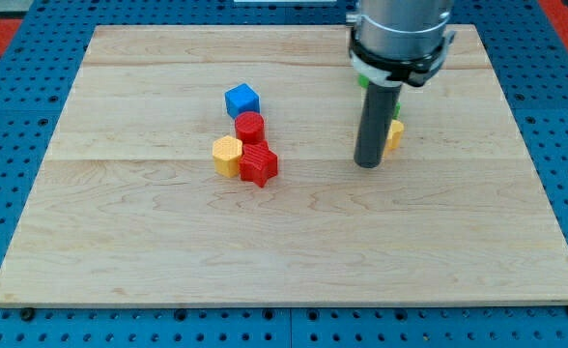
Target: Move the red star to the bottom of the yellow heart
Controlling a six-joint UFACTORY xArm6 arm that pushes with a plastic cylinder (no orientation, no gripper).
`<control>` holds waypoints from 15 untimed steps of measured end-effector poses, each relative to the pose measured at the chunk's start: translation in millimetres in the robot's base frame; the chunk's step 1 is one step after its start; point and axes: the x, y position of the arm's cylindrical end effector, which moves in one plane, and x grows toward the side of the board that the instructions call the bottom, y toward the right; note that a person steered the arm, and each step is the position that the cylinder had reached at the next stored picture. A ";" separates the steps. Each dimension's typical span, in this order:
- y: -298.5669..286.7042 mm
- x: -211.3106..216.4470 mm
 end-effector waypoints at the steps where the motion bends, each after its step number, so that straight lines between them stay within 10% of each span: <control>1: -44.8 45.1; 5: -193.6 -4.8; 9: -37.2 18.0; 12: -62.6 -28.3; 15: -3.5 17.1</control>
